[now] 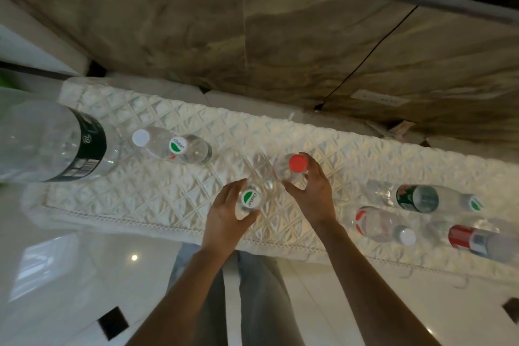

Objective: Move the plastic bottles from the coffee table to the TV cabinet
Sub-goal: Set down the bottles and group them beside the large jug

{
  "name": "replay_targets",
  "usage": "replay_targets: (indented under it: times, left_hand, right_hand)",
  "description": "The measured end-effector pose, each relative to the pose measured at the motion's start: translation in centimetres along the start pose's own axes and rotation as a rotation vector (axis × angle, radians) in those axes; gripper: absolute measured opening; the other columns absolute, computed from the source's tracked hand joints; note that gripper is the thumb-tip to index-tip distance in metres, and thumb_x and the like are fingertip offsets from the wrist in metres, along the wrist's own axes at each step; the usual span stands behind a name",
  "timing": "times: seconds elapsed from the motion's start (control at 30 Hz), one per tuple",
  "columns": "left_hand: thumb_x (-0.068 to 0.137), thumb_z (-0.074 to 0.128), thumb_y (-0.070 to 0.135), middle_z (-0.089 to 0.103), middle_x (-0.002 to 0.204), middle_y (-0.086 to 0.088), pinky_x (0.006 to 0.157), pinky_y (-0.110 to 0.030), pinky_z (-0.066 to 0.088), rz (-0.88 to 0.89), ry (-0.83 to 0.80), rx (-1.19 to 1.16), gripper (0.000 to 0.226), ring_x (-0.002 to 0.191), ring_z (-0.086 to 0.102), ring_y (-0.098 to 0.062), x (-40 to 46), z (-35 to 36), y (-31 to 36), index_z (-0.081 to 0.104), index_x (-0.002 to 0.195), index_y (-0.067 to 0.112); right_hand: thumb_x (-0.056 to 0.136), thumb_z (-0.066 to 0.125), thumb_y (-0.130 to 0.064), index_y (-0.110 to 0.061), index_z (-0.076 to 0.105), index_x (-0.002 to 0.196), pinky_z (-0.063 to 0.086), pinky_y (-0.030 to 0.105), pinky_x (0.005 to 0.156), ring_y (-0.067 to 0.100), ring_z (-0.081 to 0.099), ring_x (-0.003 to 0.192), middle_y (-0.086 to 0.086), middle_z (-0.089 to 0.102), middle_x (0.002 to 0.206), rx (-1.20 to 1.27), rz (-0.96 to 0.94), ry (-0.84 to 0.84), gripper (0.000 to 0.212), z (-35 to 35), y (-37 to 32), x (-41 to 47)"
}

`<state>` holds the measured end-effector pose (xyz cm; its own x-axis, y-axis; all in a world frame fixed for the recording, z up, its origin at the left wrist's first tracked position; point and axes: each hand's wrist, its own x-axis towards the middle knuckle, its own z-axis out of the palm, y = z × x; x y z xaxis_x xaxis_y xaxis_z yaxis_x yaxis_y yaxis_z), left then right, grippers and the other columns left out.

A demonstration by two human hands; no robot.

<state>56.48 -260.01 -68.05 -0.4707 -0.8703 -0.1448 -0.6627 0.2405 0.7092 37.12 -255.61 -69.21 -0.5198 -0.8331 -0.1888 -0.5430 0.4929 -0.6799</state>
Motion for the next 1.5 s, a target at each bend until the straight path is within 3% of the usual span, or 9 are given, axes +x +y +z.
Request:
replay_targets:
  times: [0.13, 0.27, 0.37, 0.87, 1.1, 1.23, 1.4, 1.5]
  left_hand:
    - [0.067, 0.084, 0.022, 0.060, 0.117, -0.007, 0.081, -0.020, 0.049, 0.029, -0.016, -0.046, 0.065, 0.101, 0.062, -0.020, 0.2, -0.5, -1.0, 0.055, 0.124, 0.008]
    - [0.067, 0.084, 0.023, 0.061, 0.116, -0.008, 0.081, -0.029, 0.056, 0.045, -0.015, -0.071, 0.065, 0.102, 0.062, -0.020, 0.2, -1.6, -1.7, 0.055, 0.123, 0.008]
    - [0.064, 0.085, 0.022, 0.062, 0.114, -0.011, 0.081, -0.026, 0.054, 0.077, -0.001, -0.082, 0.067, 0.102, 0.062, -0.021, -0.1, -3.3, -2.3, 0.055, 0.122, 0.006]
    - [0.064, 0.085, 0.020, 0.060, 0.116, -0.010, 0.082, -0.033, 0.056, 0.104, -0.028, -0.048, 0.067, 0.104, 0.061, -0.022, -0.2, -14.3, -12.8, 0.056, 0.123, 0.007]
    - [0.058, 0.089, 0.018, 0.064, 0.106, -0.016, 0.080, -0.027, 0.053, 0.150, -0.057, 0.001, 0.067, 0.095, 0.065, -0.027, 1.5, -15.7, -14.8, 0.060, 0.116, 0.000]
    - [0.061, 0.086, 0.027, 0.067, 0.103, -0.016, 0.082, -0.021, 0.049, 0.208, -0.067, 0.031, 0.065, 0.093, 0.066, -0.024, 2.6, -15.3, -15.5, 0.061, 0.114, -0.001]
    - [0.058, 0.089, 0.020, 0.066, 0.113, -0.014, 0.083, -0.017, 0.049, 0.155, -0.095, -0.066, 0.074, 0.100, 0.064, -0.021, 2.8, -15.3, -15.9, 0.056, 0.122, 0.002]
    - [0.060, 0.088, 0.022, 0.063, 0.115, -0.015, 0.084, -0.002, 0.042, 0.143, -0.083, -0.089, 0.074, 0.101, 0.059, -0.014, 2.8, -15.5, -16.0, 0.055, 0.122, 0.002]
  right_hand:
    - [0.074, 0.079, -0.024, -0.010, 0.043, 0.133, 0.051, 0.044, 0.093, 0.027, 0.055, 0.117, 0.011, 0.055, 0.129, 0.009, 0.005, 0.036, 0.071, 0.5, -0.2, -0.6]
    - [0.076, 0.077, -0.025, -0.011, 0.042, 0.134, 0.051, 0.048, 0.093, 0.029, 0.055, 0.118, 0.011, 0.054, 0.131, -0.021, 0.027, 0.066, 0.069, 1.0, -1.6, -1.7]
    - [0.075, 0.078, -0.026, -0.009, 0.044, 0.133, 0.052, 0.048, 0.091, 0.028, 0.056, 0.117, 0.012, 0.056, 0.129, -0.041, 0.028, 0.101, 0.069, 1.5, -3.4, -3.0]
    - [0.071, 0.081, -0.027, -0.011, 0.047, 0.130, 0.052, 0.033, 0.091, 0.024, 0.061, 0.110, 0.009, 0.060, 0.124, 0.033, 0.024, 0.125, 0.070, 11.0, -14.4, -7.3]
    - [0.069, 0.082, -0.028, -0.008, 0.050, 0.128, 0.045, 0.025, 0.094, 0.024, 0.061, 0.110, 0.009, 0.061, 0.123, 0.037, 0.034, 0.113, 0.070, 14.1, -16.5, -7.1]
    - [0.069, 0.082, -0.030, -0.009, 0.050, 0.128, 0.054, 0.035, 0.090, 0.023, 0.063, 0.108, 0.008, 0.061, 0.122, 0.044, 0.042, 0.140, 0.070, 14.9, -17.5, -6.8]
    - [0.069, 0.082, -0.030, -0.011, 0.051, 0.128, 0.053, 0.033, 0.092, 0.020, 0.061, 0.110, 0.005, 0.061, 0.123, 0.071, 0.094, 0.169, 0.070, 15.9, -17.7, -6.4]
    - [0.069, 0.083, -0.028, -0.011, 0.050, 0.128, 0.053, 0.032, 0.091, 0.021, 0.062, 0.109, 0.006, 0.061, 0.123, 0.046, 0.106, 0.151, 0.070, 16.3, -17.2, -6.4]
